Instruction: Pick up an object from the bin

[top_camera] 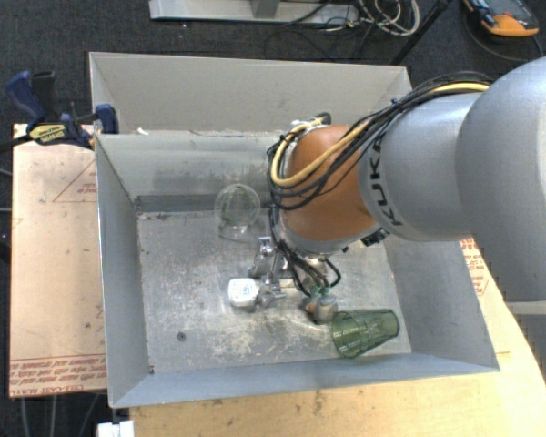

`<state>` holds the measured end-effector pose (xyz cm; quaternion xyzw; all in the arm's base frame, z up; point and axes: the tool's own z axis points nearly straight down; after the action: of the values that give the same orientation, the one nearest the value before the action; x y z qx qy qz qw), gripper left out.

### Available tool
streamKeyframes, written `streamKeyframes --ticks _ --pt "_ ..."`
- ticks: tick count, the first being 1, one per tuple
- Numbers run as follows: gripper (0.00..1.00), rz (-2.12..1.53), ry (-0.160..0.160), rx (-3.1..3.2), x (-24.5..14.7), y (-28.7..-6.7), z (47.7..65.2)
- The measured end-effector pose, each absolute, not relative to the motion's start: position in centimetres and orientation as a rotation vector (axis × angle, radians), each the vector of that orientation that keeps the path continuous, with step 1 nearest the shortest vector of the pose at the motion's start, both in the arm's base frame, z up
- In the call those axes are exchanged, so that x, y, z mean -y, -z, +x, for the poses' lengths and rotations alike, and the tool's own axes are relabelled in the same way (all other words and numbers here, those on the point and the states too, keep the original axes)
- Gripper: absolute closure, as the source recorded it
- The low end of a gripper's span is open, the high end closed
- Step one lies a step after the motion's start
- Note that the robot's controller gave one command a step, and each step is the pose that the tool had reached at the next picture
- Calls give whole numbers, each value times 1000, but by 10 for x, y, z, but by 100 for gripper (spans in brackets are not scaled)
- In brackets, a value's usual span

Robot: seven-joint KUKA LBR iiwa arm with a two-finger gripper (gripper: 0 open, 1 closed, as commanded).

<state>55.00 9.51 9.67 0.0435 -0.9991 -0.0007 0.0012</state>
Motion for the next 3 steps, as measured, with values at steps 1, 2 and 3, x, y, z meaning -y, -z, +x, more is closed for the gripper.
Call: streamKeyframes --ticks 1,2,3 --pt "100 136 3 3143 -95 -110 552" --pt "100 136 2 3138 -95 -119 551" --pt "100 135 0 3133 -95 -139 549"
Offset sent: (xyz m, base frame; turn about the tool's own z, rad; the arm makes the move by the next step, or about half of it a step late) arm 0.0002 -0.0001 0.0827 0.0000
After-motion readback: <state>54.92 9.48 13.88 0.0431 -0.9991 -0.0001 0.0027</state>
